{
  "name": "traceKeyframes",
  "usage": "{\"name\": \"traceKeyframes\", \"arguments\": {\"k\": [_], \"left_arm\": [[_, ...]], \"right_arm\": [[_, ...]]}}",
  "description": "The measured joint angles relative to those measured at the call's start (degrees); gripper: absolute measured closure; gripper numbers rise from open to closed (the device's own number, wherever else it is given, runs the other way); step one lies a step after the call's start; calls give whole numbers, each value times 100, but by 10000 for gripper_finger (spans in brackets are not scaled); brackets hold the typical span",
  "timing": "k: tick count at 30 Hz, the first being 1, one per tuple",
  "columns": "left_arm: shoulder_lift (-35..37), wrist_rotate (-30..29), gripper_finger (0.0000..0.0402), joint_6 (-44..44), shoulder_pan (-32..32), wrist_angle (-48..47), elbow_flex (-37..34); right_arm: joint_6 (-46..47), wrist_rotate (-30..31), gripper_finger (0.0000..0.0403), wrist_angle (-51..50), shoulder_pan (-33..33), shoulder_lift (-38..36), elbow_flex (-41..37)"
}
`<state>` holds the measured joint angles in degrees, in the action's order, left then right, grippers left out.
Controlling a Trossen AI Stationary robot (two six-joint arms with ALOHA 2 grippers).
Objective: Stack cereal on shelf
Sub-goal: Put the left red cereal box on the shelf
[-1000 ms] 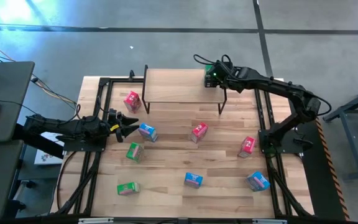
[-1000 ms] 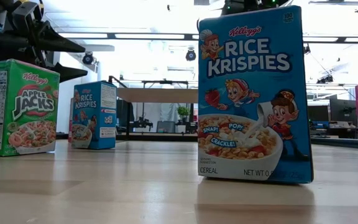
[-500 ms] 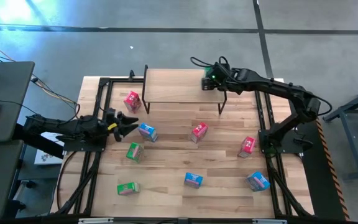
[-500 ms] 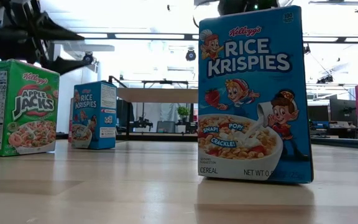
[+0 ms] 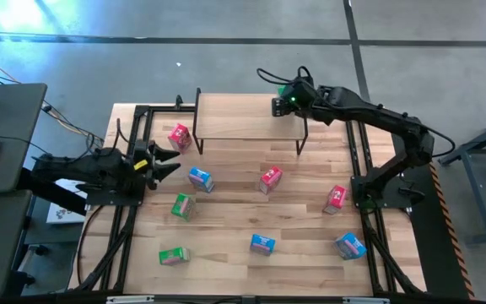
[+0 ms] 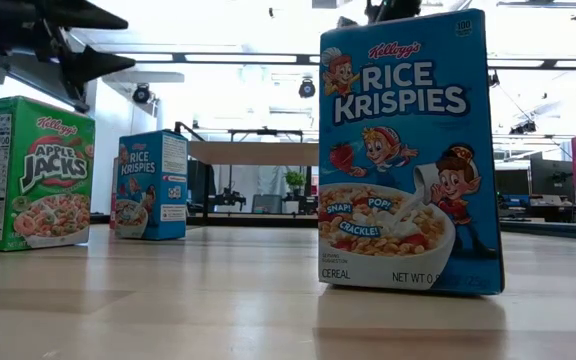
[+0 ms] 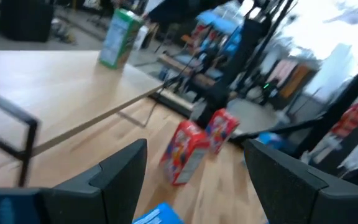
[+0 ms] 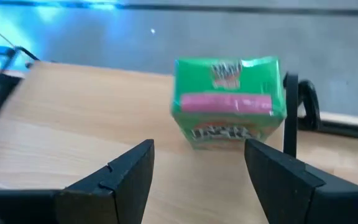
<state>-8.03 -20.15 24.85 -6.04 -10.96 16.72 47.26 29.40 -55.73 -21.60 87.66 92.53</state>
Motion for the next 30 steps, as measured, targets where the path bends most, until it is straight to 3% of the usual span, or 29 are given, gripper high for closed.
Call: {"name": "traceKeyframes", "arguments": {"k": [10,17,26,30], "left_arm": [[-634,-758,139,515,2,-2047,1282],[-1466,-985,139,1033,222,-2829,2130],[-2811,-955,139,1013,1159,-3879,3228],[-3381,-581,139,1000,1809,-4281,3543]], "right_arm": [[-651,38,160,-10,38,0,814],[-1023,45,160,4,38,-1,1100],[-1402,-104,160,-62,34,0,1106],[-1609,-126,160,-89,32,0,1106]]}}
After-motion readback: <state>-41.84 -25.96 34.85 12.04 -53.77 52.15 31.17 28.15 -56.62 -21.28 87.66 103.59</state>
